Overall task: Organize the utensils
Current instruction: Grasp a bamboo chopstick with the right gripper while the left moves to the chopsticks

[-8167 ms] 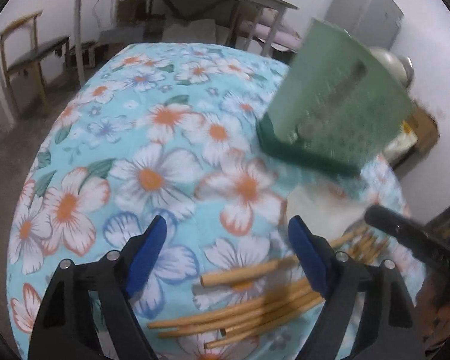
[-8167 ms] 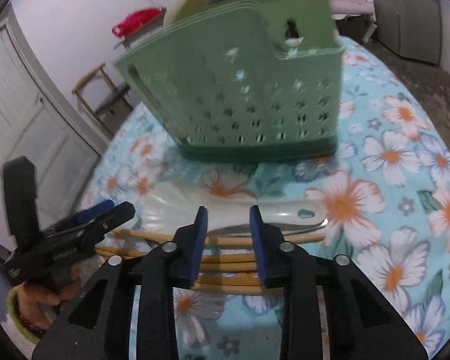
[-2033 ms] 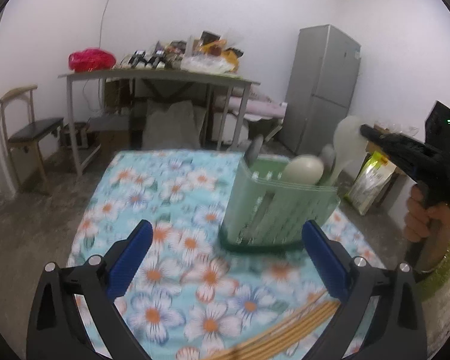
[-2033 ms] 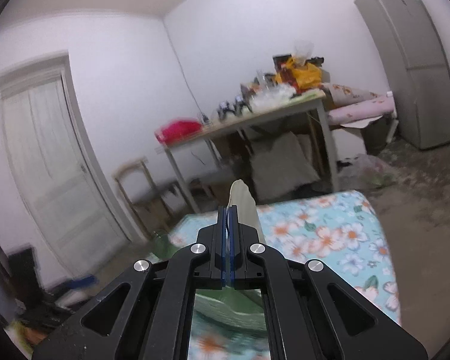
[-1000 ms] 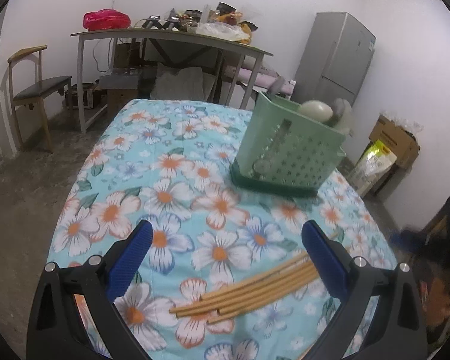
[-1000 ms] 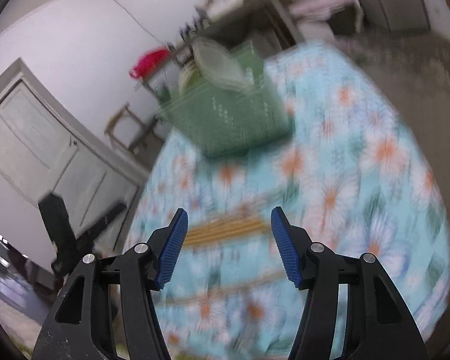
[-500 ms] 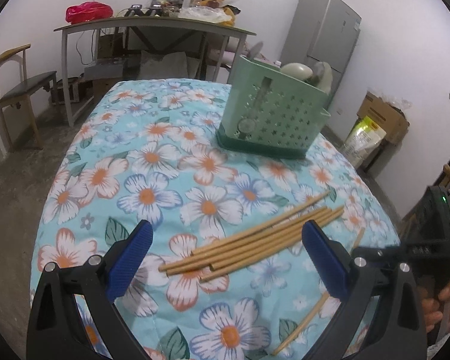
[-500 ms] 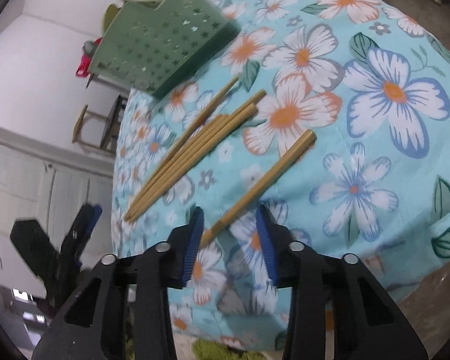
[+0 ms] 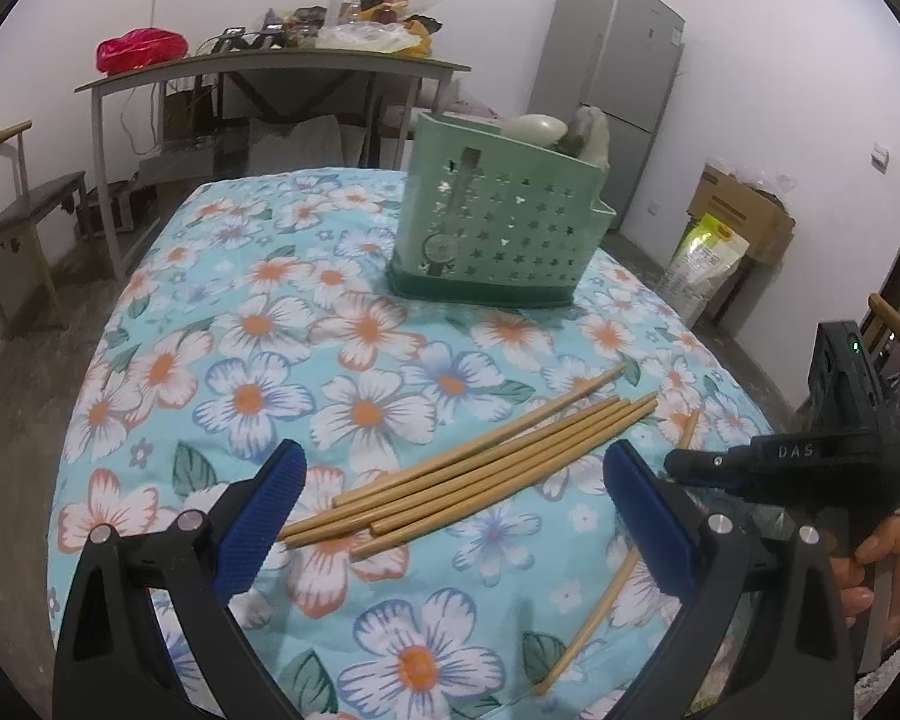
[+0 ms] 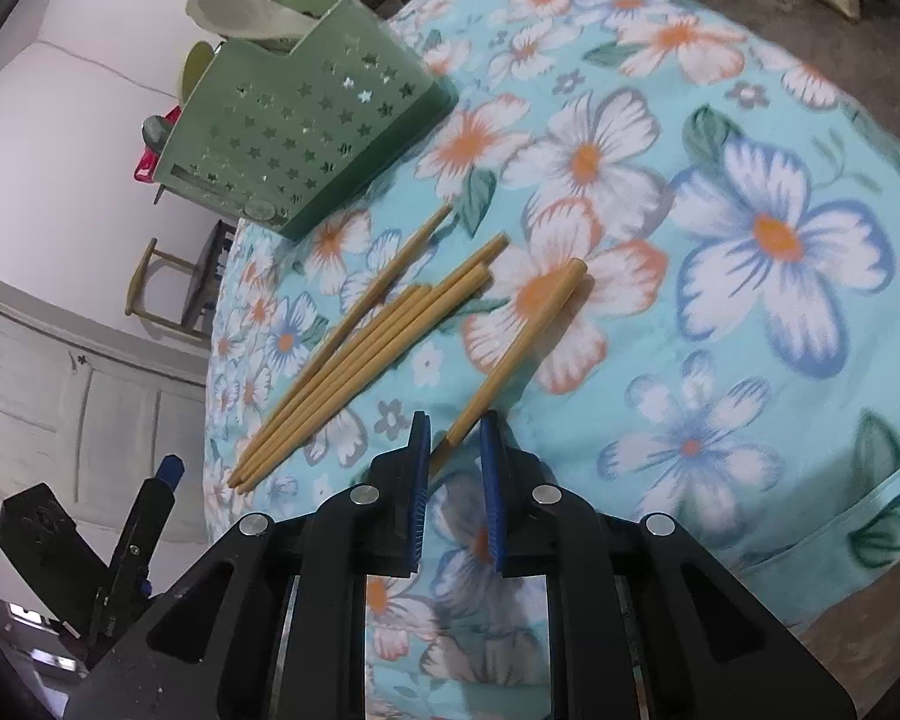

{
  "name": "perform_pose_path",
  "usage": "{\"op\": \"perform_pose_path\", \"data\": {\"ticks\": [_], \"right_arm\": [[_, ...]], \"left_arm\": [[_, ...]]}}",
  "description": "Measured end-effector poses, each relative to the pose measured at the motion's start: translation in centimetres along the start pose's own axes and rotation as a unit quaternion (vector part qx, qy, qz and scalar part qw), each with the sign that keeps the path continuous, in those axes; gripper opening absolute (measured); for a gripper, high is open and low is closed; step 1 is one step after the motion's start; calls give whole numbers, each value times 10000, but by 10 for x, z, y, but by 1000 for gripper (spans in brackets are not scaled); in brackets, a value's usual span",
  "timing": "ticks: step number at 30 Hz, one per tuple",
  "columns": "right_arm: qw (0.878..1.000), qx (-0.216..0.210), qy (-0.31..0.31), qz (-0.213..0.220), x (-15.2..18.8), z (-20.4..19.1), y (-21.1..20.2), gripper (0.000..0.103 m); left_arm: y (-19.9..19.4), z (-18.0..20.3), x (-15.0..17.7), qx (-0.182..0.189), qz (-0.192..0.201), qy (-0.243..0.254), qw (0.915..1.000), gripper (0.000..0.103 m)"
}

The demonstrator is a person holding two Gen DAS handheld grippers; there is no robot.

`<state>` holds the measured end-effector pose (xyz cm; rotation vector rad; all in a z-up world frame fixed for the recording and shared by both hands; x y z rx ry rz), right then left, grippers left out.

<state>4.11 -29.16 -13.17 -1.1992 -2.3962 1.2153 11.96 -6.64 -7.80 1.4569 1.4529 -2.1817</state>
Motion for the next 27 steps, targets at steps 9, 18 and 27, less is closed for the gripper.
{"op": "perform_pose_path", "data": {"ticks": [9, 18, 27], "right_arm": [[9995, 171, -171, 185, -13, 14, -10, 15], [9996, 131, -214, 110, -13, 14, -6, 15], [9996, 100, -231, 91, -13, 16, -9, 15]], "left_arm": [[25, 49, -1, 104, -240, 1286, 9914, 48], [71, 84, 21, -255, -826, 3087, 9472, 28], [75, 97, 20, -445, -756, 4048, 9102, 8]]}}
Point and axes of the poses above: each gripper's, at about its wrist camera, not at the fingertips, and y roughly the way its jaws point, z to its right, x to its underside, the point moved 6 cm from there along y, roughly the way its jaws point, and after that the axes turned 10 degrees about y, right-handed, at the moved point
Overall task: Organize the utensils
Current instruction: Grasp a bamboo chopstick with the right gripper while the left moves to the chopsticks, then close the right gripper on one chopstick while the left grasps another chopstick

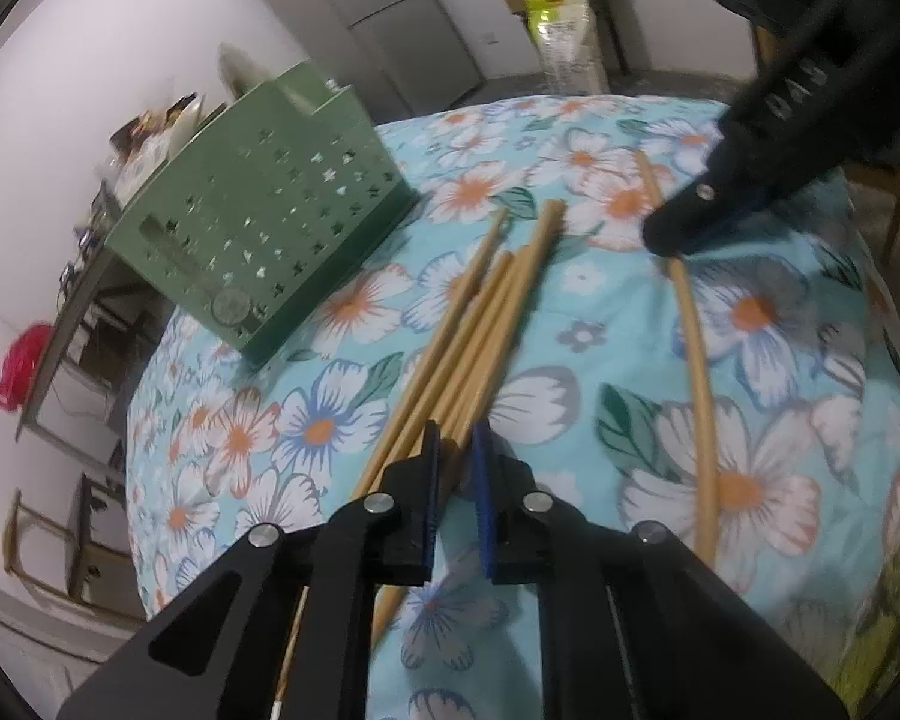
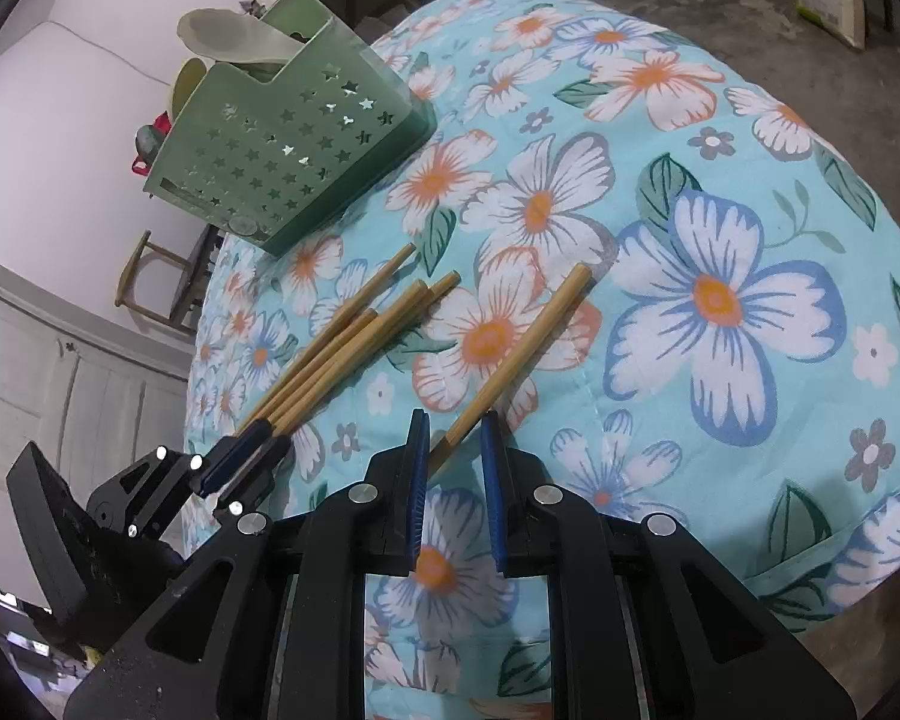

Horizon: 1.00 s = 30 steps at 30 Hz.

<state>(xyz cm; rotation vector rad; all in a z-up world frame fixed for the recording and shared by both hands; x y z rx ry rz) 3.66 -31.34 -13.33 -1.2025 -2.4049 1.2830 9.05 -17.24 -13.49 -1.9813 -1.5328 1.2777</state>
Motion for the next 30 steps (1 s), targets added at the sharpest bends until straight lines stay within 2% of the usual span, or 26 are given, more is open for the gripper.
{"op": "perform_pose_path", "data": {"ticks": [4, 7, 9, 11, 12, 15, 16, 19, 21, 26, 30], "right_arm": [[10000, -36, -4, 11, 0, 2, -1, 15], [10000, -36, -46, 13, 1, 2, -2, 15], [10000, -33, -89, -13, 1, 2, -3, 15], [9999, -4, -133, -11, -1, 2, -6, 15], [9999, 39, -163, 28, -2, 2, -8, 15], [9993, 196, -277, 153, -8, 7, -17, 16], [9993, 209, -277, 146, -9, 9, -17, 16], [9997, 171, -185, 16, -10, 14, -14, 17], [9996, 203, -214, 2, -10, 14, -14, 18], [9995, 240, -197, -8, -10, 13, -12, 19], [9999, 82, 24, -96, -13, 16, -12, 20]], "left_arm": [[-7, 4, 3, 195, -55, -29, 9998, 6], [-12, 0, 12, 561, -168, -558, 9967, 6], [-15, -5, 18, 924, -260, -1076, 9895, 6], [-19, -8, 28, 1367, -374, -1702, 9752, 7], [-20, -10, 34, 1590, -454, -2051, 9647, 7], [-23, -13, 46, 1952, -562, -2689, 9415, 8], [-24, -16, 48, 2103, -532, -2929, 9312, 8], [-27, -21, 49, 2423, -354, -3380, 9087, 9], [-27, -25, 42, 2530, -239, -3548, 8998, 14], [-10, -37, 20, 2586, -108, -3611, 8959, 17], [12, -38, 3, 2588, -209, -3431, 9027, 17]]}}
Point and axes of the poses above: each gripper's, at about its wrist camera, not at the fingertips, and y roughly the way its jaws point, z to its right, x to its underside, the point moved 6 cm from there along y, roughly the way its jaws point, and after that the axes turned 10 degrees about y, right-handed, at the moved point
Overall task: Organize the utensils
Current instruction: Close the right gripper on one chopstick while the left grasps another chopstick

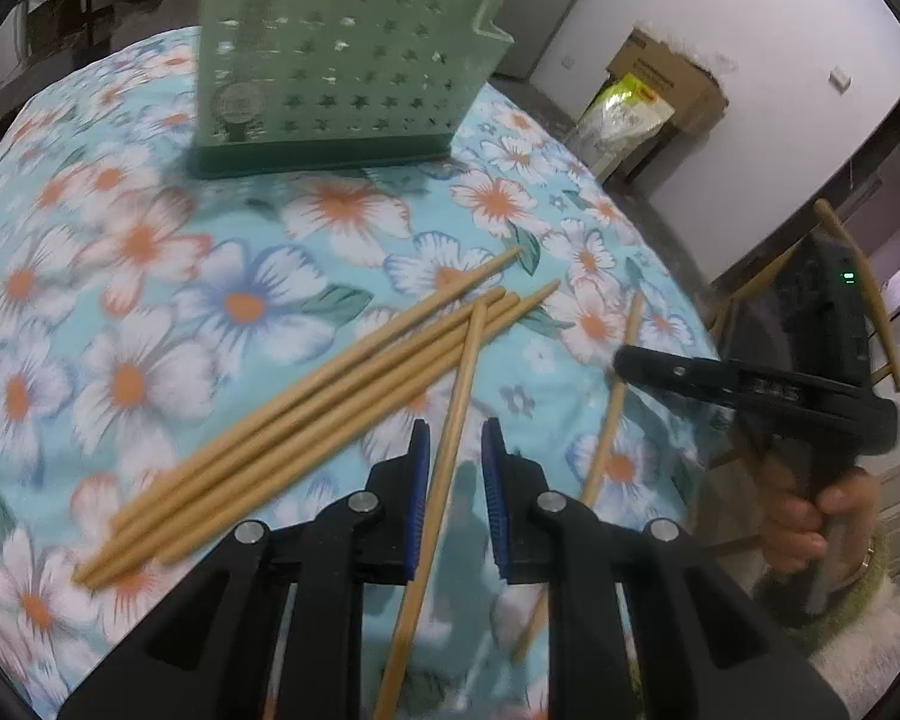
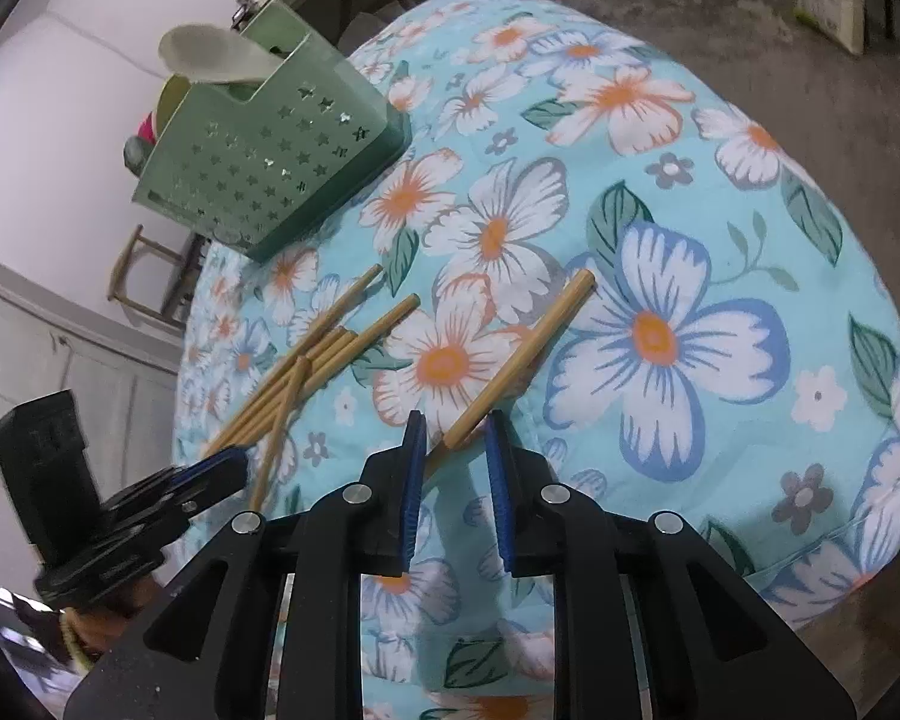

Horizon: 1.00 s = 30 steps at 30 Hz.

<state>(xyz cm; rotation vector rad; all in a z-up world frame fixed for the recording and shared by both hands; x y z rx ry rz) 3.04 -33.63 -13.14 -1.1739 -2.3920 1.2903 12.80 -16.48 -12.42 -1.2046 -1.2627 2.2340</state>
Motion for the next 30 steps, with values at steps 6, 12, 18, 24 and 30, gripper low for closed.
{"op": "perform_pose_path", "data": {"ticks": [6, 12, 18, 24, 30], "right_arm": [[9996, -134, 263, 8, -6, 6, -2, 21], [9984, -230, 513, 96, -16, 12, 0, 20], [9963, -338, 768, 199, -25, 19, 5, 12], [9971, -275, 659, 268, -27, 18, 0, 13], [9976, -297, 431, 448, -28, 3, -10, 12]], "left_arm": [[27, 8, -16, -275, -263, 299, 9988, 17], [40, 11, -24, -492, -394, 425, 9971, 17], [48, 7, -35, -446, -438, 223, 9978, 17], [46, 9, -38, -500, -309, 207, 9981, 8], [27, 11, -42, -426, -84, 141, 9990, 6]]}}
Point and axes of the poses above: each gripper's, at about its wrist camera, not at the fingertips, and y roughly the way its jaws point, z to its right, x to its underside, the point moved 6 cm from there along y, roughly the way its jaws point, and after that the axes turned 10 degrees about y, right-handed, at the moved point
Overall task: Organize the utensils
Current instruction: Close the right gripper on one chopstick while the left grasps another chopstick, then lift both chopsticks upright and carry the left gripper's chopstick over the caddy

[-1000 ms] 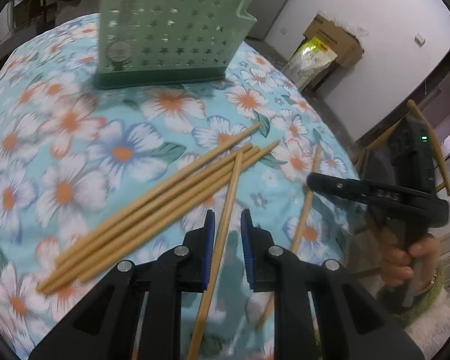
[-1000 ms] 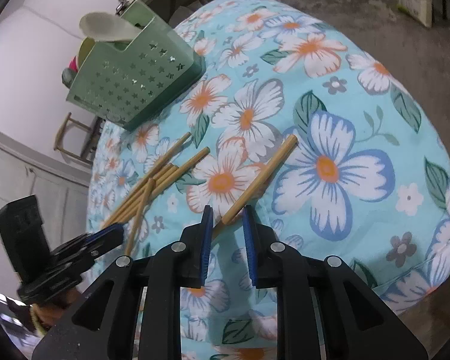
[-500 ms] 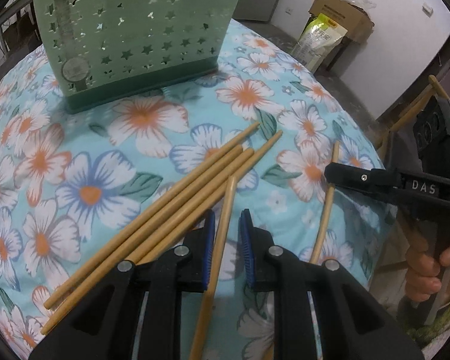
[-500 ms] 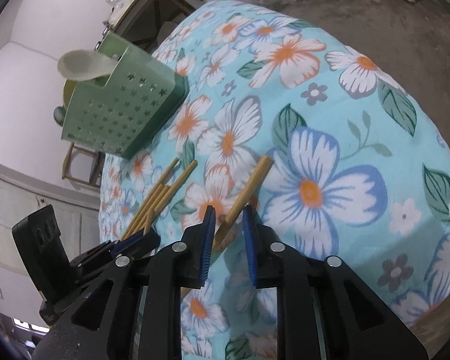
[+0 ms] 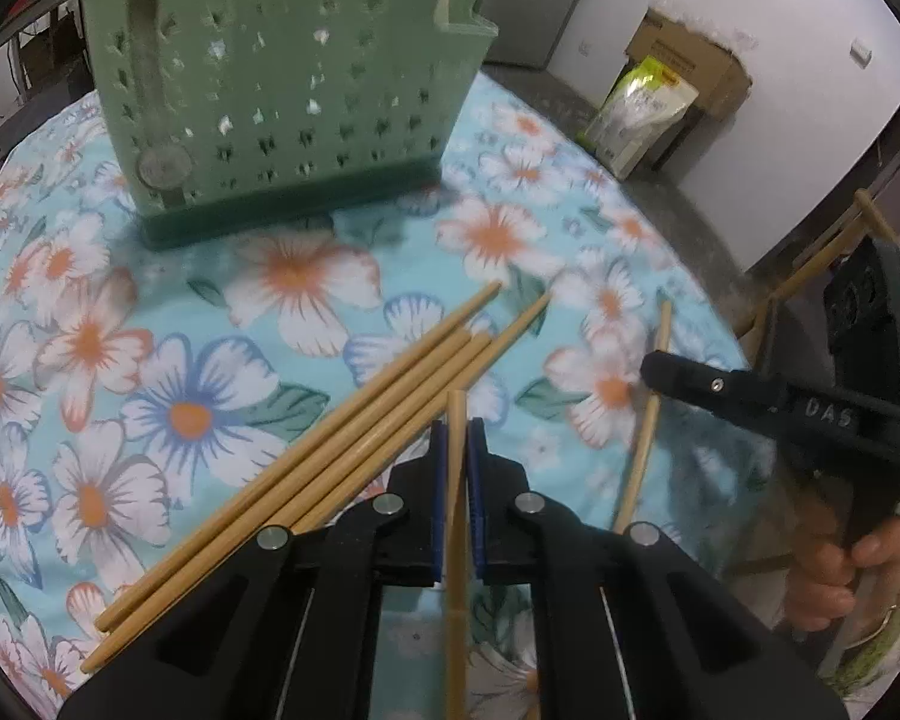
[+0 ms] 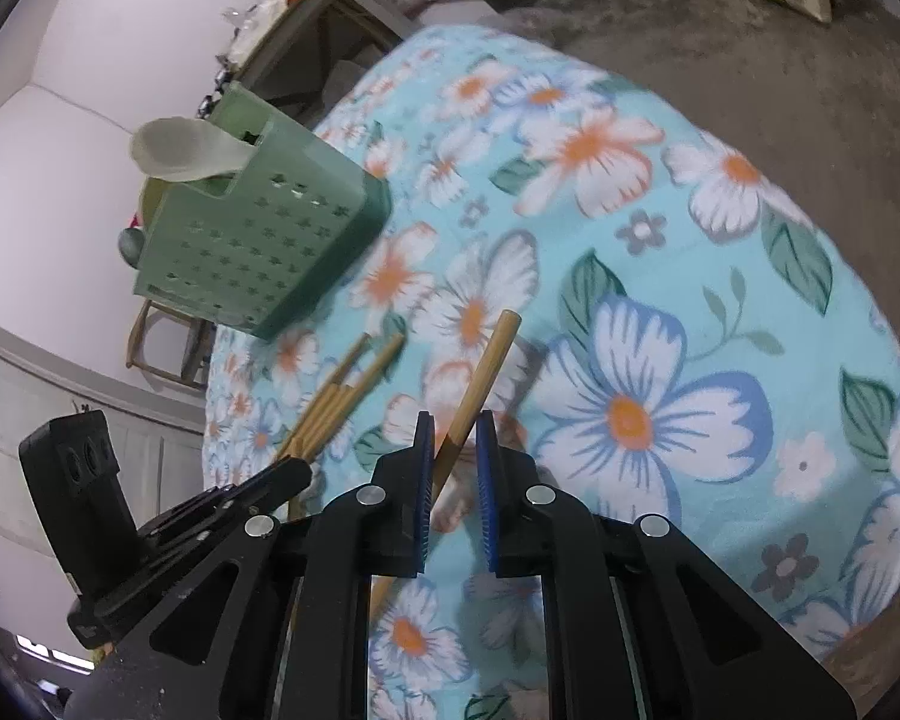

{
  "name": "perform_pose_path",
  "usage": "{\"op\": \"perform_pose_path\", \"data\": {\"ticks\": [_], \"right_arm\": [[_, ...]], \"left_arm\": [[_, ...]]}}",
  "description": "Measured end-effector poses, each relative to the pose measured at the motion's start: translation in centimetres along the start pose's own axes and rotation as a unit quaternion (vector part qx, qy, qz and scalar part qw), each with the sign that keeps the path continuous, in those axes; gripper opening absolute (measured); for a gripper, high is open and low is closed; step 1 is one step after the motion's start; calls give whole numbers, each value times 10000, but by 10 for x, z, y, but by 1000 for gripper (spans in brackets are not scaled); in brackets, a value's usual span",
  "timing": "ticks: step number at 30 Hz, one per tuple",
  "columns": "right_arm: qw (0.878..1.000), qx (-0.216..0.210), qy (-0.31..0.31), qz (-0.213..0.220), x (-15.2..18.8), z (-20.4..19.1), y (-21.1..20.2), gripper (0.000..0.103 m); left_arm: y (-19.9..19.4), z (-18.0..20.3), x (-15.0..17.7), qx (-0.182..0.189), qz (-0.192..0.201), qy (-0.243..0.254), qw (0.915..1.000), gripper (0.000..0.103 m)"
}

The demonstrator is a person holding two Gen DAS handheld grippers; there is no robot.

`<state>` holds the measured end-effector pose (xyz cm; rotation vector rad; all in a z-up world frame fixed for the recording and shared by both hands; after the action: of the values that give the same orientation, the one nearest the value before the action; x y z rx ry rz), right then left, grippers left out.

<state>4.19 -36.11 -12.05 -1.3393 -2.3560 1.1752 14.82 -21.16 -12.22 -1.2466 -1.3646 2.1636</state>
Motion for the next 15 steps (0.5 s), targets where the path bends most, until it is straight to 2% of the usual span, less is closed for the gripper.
{"op": "perform_pose_path", "data": {"ticks": [7, 15], "right_arm": [[9981, -128, -499, 328, -1, -29, -20, 9], [9930, -350, -969, 586, -1, -59, -40, 6]], "left_arm": [[-53, -3, -15, -26, 631, -47, 9980, 6], [-112, -7, -28, -64, 1265, -91, 9919, 6]]}}
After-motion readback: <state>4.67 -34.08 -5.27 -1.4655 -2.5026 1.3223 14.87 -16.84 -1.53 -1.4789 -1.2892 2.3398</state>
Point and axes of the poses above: each gripper's, at about its wrist camera, not at the fingertips, and y roughly the way its jaws point, z to its right, x to its underside, the point moved 6 cm from there along y, roughly the way its jaws point, and after that the axes turned 10 degrees about y, right-handed, at the moved point
